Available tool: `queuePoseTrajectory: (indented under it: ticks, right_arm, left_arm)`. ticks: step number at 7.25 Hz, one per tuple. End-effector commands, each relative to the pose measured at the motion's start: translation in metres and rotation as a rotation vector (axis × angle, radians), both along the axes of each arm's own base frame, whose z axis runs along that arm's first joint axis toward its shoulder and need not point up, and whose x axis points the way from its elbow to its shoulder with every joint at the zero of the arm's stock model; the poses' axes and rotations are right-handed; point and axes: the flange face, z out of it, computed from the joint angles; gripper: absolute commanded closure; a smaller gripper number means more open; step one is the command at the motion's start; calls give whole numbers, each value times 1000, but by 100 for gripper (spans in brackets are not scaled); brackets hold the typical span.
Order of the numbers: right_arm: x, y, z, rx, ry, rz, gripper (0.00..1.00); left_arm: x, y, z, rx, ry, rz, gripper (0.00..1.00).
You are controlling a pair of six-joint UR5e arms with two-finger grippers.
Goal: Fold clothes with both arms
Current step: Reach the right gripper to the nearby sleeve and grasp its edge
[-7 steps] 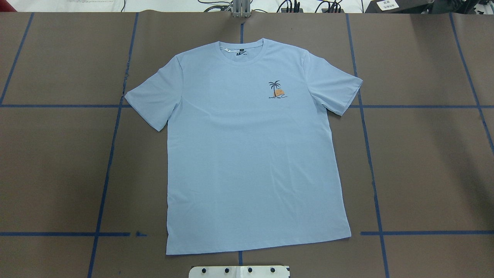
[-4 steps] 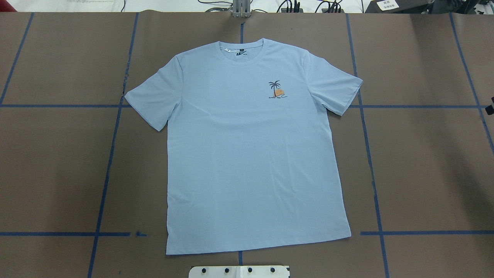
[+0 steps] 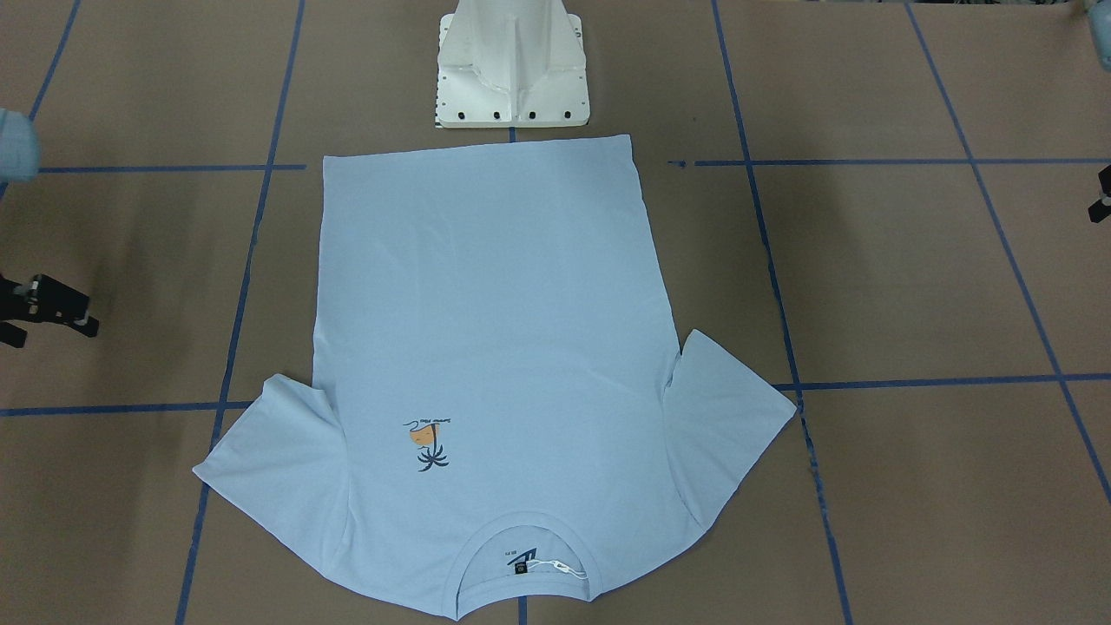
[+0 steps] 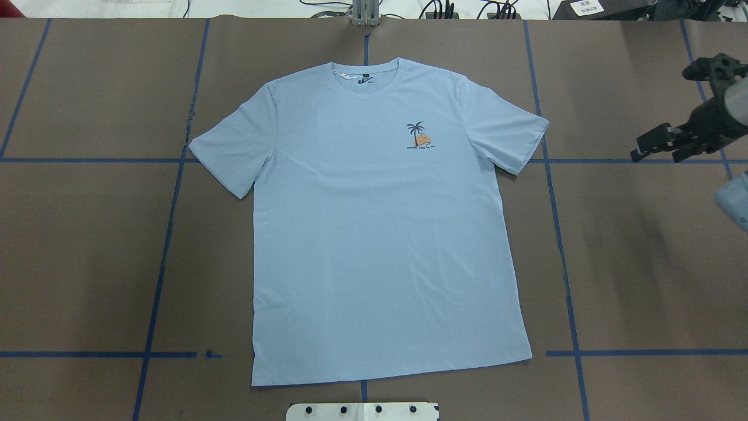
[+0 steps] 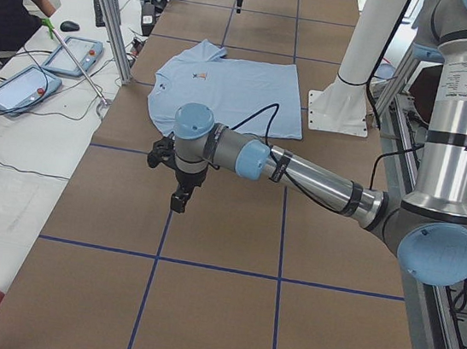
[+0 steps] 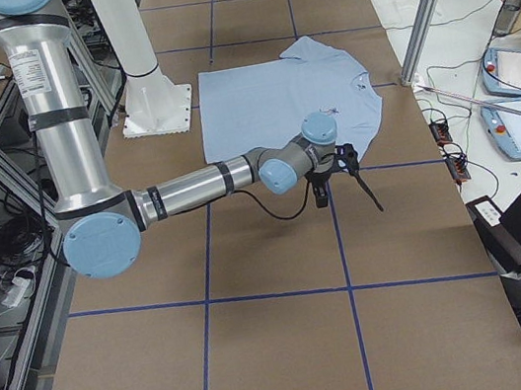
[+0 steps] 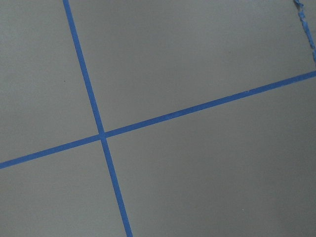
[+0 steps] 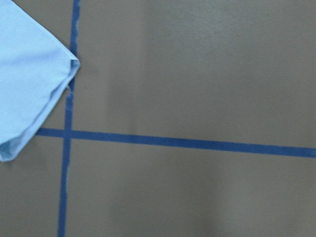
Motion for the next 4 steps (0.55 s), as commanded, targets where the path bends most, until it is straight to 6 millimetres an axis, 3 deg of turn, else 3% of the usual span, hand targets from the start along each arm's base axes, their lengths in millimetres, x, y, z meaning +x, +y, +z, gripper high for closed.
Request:
queuePoseTrajectory:
  ticks: [1, 2, 4]
  right_arm:
    - [-84, -51, -38, 66, -37, 67, 1]
    - [-109, -73, -41, 136, -17, 103, 3]
    - [-125, -93, -43, 144, 19, 142, 8]
  left_arm:
    - [1, -1, 6, 4, 5, 0, 0]
    - [1, -2, 6, 2, 9, 1, 0]
    - [1, -2, 7, -1, 9, 0, 0]
